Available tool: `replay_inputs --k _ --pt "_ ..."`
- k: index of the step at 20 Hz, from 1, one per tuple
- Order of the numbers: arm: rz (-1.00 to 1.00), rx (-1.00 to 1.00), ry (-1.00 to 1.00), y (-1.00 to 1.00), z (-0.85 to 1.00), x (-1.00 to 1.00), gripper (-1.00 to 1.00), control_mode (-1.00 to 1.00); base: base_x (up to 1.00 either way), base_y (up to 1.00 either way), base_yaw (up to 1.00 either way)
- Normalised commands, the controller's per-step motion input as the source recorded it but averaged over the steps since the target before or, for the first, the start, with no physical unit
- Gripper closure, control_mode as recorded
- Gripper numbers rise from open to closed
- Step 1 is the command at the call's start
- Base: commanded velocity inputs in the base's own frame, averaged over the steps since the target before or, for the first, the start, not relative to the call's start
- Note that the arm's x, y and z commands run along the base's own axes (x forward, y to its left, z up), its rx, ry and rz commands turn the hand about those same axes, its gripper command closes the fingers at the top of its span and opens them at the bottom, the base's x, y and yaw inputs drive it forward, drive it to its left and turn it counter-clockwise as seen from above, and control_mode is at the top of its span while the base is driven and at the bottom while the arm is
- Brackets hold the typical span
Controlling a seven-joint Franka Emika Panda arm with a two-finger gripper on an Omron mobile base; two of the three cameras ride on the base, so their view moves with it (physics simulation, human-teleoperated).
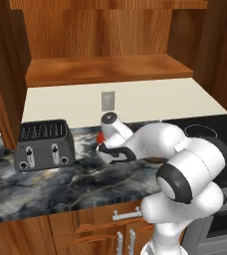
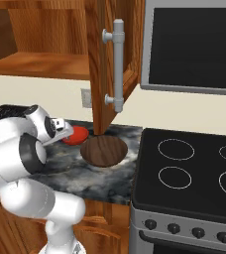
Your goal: Pick up the bowls on the counter and stack them on top of one another in the open cabinet. Place the smaller bowl on top of the larger bowl.
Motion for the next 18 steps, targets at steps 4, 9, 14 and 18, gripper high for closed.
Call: replay_inputs --k 4,9,14,18 --pt "0.0 0.0 0.0 0.07 -0.14 0.3 -1.0 -1.0 0.0 0.0 0.0" --pt "0.0 0.0 0.0 0.08 -0.14 0.29 -1.0 -1.0 0.0 0.0 0.0" --pt "0.0 0.0 0.0 0.08 -0.16 0.27 -1.0 -1.0 0.0 0.0 0.0" --pt "-0.01 -0.02 0.0 0.1 -0.18 0.25 -1.0 -1.0 0.0 0.0 0.0"
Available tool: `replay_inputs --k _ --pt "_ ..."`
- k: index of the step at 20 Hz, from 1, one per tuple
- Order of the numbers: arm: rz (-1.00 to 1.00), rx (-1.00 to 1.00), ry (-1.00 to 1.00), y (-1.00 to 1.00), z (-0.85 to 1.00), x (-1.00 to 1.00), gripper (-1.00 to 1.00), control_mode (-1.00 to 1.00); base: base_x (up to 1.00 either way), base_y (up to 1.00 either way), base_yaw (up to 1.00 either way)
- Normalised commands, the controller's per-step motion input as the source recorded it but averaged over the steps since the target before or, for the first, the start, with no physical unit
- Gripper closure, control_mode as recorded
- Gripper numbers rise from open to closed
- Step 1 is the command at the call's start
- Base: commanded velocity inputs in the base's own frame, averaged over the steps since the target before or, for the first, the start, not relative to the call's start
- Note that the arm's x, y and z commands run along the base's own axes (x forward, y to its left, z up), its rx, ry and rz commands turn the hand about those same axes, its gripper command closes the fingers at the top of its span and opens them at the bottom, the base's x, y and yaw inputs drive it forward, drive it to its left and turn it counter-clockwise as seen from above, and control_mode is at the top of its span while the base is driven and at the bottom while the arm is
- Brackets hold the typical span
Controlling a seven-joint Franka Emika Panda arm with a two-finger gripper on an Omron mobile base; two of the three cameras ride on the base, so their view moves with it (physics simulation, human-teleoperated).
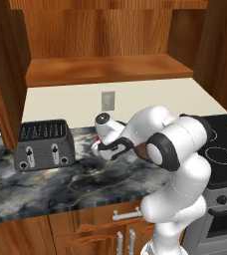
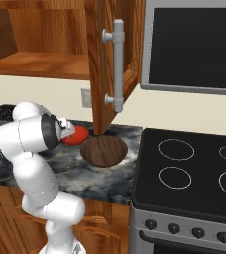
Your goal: Pick up the bowls on the counter and stack them on top of one another in the open cabinet. Place the smaller bowl on top of the larger bowl.
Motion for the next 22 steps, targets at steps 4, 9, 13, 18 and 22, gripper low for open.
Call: replay_inputs --k 4,9,13,18,22 --pt "-0.01 -0.02 0.0 0.11 -0.21 0.21 -1.0 -1.0 0.0 0.0 0.0" --pt "-0.02 -0.01 0.0 0.12 -0.18 0.24 -1.0 -1.0 0.0 0.0 0.0" --pt "-0.03 -0.01 0.0 0.08 -0.15 0.3 -1.0 -1.0 0.0 0.0 0.0" --pt "-0.05 -0.01 0.0 0.02 -0.13 0.34 -1.0 -1.0 0.0 0.0 0.0" --pt "-0.03 0.0 -0.01 0.02 -0.11 0.25 -1.0 -1.0 0.0 0.0 0.0"
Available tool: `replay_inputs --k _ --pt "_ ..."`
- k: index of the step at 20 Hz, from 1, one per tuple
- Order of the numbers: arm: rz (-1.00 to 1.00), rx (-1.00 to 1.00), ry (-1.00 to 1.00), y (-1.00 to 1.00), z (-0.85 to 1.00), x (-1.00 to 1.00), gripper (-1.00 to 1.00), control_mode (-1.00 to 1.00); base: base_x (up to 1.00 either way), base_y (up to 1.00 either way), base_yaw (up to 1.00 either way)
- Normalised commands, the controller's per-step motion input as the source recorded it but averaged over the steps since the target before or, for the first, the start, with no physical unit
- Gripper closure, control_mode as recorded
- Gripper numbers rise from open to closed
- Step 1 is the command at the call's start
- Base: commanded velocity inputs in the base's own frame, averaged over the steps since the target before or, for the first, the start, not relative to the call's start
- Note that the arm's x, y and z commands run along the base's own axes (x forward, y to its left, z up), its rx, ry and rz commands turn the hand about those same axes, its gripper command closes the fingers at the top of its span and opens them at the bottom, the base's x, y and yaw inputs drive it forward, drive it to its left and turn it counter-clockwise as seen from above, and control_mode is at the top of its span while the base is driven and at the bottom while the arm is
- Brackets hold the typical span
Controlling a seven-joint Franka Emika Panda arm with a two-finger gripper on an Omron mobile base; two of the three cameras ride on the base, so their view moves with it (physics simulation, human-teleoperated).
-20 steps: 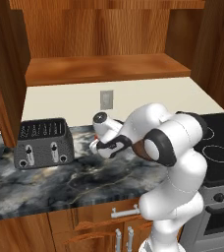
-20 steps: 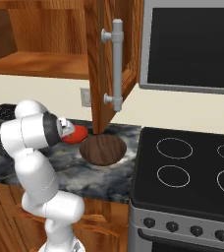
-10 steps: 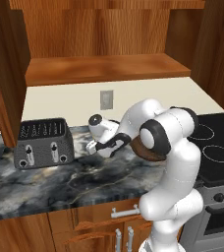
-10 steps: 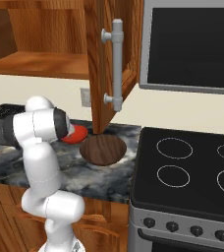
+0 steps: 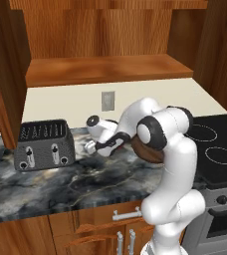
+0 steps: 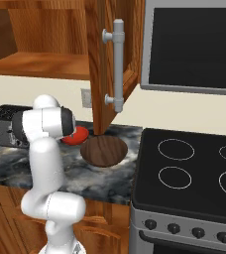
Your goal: Pick up the bowls on the counter and stack them on top of one another in the open cabinet. Place the smaller bowl on top of the larger bowl.
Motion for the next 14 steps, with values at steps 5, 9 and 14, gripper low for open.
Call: replay_inputs --k 5,9,14 --pt "0.0 0.0 0.0 0.05 -0.11 0.11 1.0 -1.0 0.0 0.0 0.0" --pt "0.0 0.0 0.0 0.05 -0.09 0.03 1.0 -1.0 0.0 0.0 0.0" --pt "0.0 0.0 0.0 0.0 0.0 0.0 1.0 -1.0 0.0 0.0 0.0"
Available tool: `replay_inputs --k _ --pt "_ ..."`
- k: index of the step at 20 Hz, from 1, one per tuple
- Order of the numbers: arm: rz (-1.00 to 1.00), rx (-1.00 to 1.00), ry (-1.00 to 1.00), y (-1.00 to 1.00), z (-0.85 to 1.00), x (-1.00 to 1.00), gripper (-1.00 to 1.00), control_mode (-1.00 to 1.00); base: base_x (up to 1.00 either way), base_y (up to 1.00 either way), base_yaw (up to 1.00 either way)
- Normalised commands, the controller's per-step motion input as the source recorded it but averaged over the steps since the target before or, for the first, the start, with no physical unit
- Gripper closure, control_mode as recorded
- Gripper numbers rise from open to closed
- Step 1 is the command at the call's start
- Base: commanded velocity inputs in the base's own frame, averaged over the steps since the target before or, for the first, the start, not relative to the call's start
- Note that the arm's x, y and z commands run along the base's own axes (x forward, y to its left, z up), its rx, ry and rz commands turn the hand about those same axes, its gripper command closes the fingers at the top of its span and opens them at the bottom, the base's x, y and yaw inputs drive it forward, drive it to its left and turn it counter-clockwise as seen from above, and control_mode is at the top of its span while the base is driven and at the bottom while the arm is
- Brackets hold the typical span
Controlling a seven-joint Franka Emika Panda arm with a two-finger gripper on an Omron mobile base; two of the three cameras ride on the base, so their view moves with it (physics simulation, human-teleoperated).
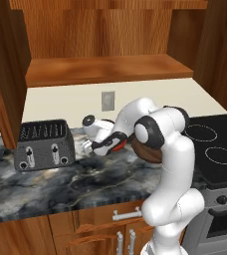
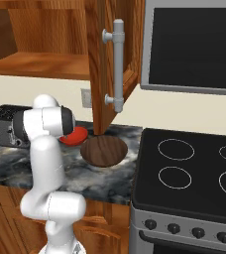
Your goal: Pick up the bowls on the counter and stack them on top of one another in the open cabinet. Place the smaller bowl on top of the larger bowl.
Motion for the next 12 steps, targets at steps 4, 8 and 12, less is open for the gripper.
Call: replay_inputs --k 4,8,12 --pt "-0.01 0.0 0.0 0.0 0.01 0.0 1.0 -1.0 0.0 0.0 0.0" --pt "-0.03 0.0 0.0 -0.04 0.04 -0.06 1.0 -1.0 0.0 0.0 0.0" --pt "-0.03 0.0 0.0 -0.05 0.1 -0.13 1.0 -1.0 0.0 0.0 0.0"
